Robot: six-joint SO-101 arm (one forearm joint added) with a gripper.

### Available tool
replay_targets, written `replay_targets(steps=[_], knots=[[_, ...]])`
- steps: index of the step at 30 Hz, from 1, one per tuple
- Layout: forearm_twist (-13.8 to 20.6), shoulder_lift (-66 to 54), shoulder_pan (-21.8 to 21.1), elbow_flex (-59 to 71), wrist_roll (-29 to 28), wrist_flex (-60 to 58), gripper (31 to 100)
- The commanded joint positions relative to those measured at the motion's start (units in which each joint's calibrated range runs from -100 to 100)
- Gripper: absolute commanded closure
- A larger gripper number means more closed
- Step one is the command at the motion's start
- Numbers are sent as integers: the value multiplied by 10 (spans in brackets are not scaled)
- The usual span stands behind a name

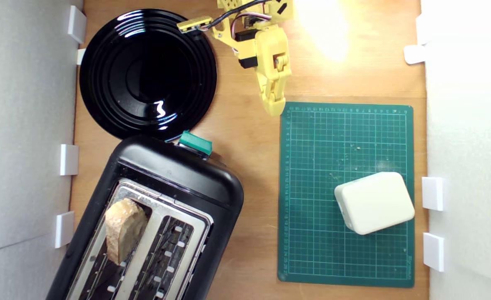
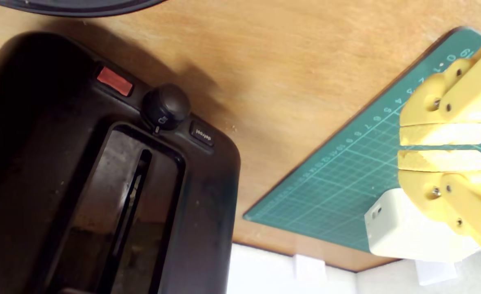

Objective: Pick bread and place in toaster

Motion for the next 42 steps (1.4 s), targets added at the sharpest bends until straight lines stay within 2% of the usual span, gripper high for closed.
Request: replay_targets(steps=[1,9,22,42], knots=[[-1,-9,7,9,-1,7,857],[-4,-10,7,10,-4,88,857],[-4,-9,4,10,-18,130,857],[5,-9,3,8,-14,132,861]])
